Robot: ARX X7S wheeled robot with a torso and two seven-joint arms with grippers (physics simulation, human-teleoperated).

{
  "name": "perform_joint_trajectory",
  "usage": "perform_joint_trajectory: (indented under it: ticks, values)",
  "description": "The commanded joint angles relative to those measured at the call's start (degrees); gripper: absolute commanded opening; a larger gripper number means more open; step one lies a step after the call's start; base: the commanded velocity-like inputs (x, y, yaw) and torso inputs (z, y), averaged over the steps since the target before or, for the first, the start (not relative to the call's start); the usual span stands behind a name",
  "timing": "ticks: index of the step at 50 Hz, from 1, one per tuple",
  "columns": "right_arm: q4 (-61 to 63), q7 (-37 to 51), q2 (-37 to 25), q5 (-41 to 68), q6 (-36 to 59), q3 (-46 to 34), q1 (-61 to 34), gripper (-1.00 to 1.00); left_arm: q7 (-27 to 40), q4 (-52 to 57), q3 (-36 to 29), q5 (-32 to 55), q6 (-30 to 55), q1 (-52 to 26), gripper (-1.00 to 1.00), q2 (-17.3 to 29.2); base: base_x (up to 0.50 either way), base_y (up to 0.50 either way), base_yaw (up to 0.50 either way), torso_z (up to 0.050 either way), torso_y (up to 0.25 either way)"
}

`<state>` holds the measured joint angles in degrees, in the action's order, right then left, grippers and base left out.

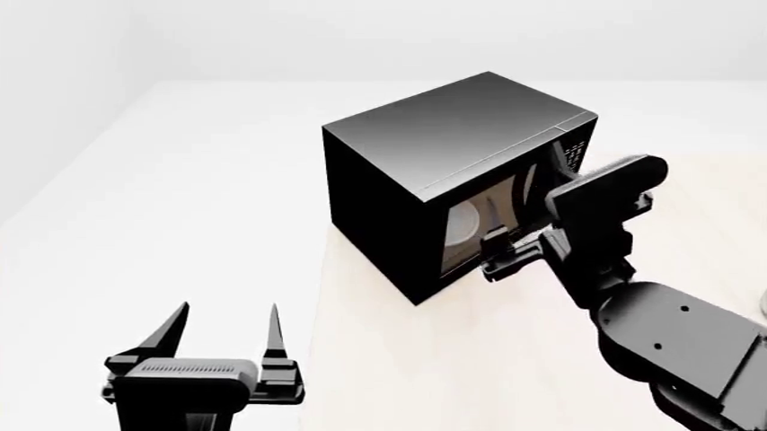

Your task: Close the microwave.

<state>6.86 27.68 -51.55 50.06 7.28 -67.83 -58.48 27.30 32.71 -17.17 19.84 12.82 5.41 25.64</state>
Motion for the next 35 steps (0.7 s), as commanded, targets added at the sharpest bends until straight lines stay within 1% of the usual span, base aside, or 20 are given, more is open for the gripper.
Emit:
perform_joint_trajectory:
  ticks: [1,15,16,18,20,26,32,35]
  values:
    - [16.97,11.24,-7.8,-1.78,0.37,0.88,2.51,1.0,0.22,0.42,0.03,0.15,-0.01,0.13,1.0,0.21,0.0,0.0,0.0,0.0,0.0]
    - [23.88,16.95,-12.13,-3.38,-4.81,1.49,6.94,1.0,0.53,0.94,0.67,0.82,0.1,0.07,1.0,0.62,0.0,0.0,0.0,0.0,0.0]
    - [24.47,17.22,-12.7,-3.96,-7.34,1.71,8.11,1.0,0.57,1.07,0.72,0.85,0.12,0.09,1.0,0.69,0.0,0.0,0.0,0.0,0.0]
    - [25.64,18.03,-13.56,-4.48,-8.98,1.64,9.35,1.0,0.5,0.76,0.61,0.69,-0.15,0.11,1.0,0.62,0.0,0.0,0.0,0.0,0.0]
    - [25.86,18.45,-13.63,-4.99,-8.79,1.56,9.48,1.0,0.64,1.17,0.64,0.82,0.1,0.15,1.0,0.72,0.0,0.0,0.0,0.0,0.0]
    - [24.02,17.94,-13.3,-4.89,-13.36,2.0,11.4,1.0,0.64,1.19,0.51,0.72,-0.11,0.23,1.0,0.77,0.0,0.0,0.0,0.0,0.0]
    - [23.71,18.47,-13.32,-4.94,-14.72,2.35,12.03,1.0,0.94,2.02,0.75,0.92,0.12,0.46,1.0,1.09,0.0,0.0,0.0,0.0,0.0]
    - [23.0,19.27,-13.15,-5.57,-17.07,2.74,13.1,1.0,1.1,2.69,1.08,1.24,0.2,0.6,1.0,1.33,0.0,0.0,0.0,0.0,0.0]
